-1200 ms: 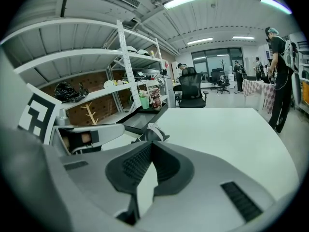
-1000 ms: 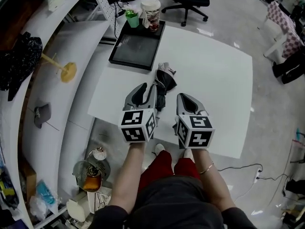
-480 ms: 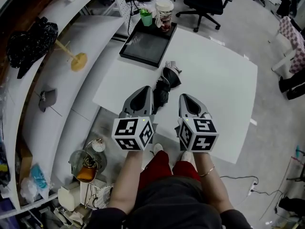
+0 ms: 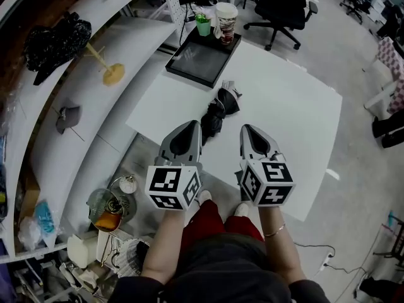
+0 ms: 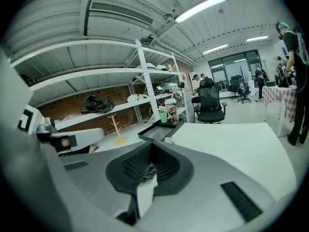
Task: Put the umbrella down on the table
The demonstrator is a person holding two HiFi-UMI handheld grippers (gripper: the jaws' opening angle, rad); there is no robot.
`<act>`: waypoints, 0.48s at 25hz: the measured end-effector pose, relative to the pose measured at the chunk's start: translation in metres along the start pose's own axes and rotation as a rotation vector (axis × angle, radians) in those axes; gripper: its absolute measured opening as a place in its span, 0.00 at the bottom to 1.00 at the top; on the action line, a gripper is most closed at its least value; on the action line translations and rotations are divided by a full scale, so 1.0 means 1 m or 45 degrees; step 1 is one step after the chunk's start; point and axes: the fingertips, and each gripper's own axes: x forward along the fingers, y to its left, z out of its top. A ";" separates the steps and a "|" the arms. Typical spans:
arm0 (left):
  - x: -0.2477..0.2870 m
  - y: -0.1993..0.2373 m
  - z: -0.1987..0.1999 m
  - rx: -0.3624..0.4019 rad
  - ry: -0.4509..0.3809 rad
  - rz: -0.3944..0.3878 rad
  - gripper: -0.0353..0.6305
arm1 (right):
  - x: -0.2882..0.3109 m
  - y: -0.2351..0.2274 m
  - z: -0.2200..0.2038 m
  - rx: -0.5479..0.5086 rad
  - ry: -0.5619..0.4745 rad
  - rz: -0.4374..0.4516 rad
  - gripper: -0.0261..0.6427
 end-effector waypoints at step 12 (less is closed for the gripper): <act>-0.032 -0.021 0.008 -0.008 -0.051 0.083 0.07 | -0.031 0.003 0.012 -0.092 -0.045 0.147 0.07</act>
